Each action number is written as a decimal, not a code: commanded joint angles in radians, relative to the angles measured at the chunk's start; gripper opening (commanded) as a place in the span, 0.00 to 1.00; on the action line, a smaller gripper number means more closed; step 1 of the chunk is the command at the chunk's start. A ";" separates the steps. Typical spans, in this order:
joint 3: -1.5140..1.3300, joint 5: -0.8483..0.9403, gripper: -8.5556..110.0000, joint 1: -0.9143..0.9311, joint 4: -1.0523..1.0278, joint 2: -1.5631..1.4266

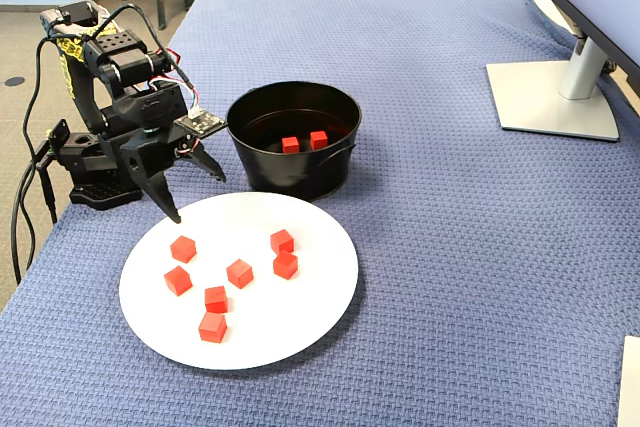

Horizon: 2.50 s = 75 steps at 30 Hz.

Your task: Pick up the red cubes from the white plate and place them in the black recipient

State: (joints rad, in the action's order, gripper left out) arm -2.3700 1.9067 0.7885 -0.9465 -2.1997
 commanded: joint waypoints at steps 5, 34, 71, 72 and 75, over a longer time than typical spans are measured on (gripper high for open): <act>-0.104 -0.026 0.43 -0.002 0.179 0.012; -0.123 0.071 0.41 0.114 0.360 0.187; 0.222 -0.721 0.07 -0.187 -0.043 -0.259; 0.256 -0.810 0.07 -0.224 -0.072 -0.288; 0.403 -1.078 0.07 -0.347 -0.202 -0.301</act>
State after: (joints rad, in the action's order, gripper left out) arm -2.1675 1.1474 0.5660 -1.0201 -2.4375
